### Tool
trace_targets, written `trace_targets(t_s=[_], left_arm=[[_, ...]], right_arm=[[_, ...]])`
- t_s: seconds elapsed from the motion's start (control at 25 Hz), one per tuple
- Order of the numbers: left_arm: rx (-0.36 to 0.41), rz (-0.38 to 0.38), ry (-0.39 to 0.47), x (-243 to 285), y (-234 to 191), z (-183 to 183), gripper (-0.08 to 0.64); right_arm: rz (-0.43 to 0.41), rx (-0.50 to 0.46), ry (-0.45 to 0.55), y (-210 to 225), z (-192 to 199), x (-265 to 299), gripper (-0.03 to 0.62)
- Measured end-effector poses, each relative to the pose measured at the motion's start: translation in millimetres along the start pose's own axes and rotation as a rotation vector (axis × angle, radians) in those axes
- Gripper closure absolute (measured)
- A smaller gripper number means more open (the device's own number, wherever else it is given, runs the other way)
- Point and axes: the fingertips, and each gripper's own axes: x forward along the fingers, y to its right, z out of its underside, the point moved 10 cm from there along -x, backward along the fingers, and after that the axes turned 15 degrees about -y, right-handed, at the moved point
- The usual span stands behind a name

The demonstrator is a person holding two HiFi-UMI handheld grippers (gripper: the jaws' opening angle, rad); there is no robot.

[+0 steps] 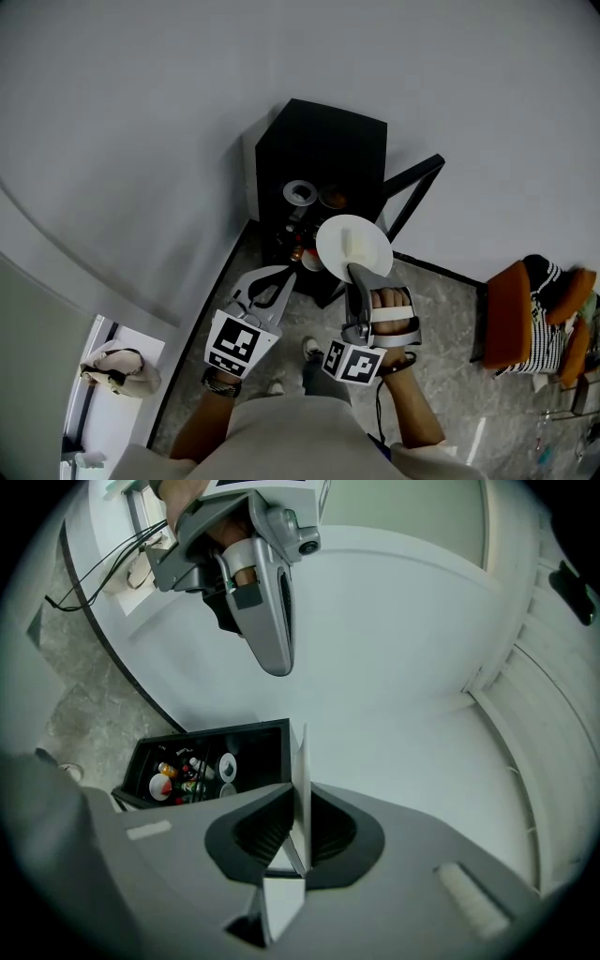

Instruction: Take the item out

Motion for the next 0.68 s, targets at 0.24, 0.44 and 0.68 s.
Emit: trace_targets(t_s=[0.24,0.44,0.68], left_arm=[[-0.003,-0.004,-0.005,0.1,0.6,4.5,0.555],[0.004,-0.006,-0.006,1.1,4.2,4.0,0.555],[0.010,-0.007,-0.006,3.8,7.2,0.3,0.556]], right_arm=[[0.014,0.002,-0.003,0.7,1.9,-0.4,0.560],[0.020,0.004,-0.005,2.2,5.8,-1.2,0.560],[0.023,0.005,-0.007,4.2,10.3,-0.8,0.560]])
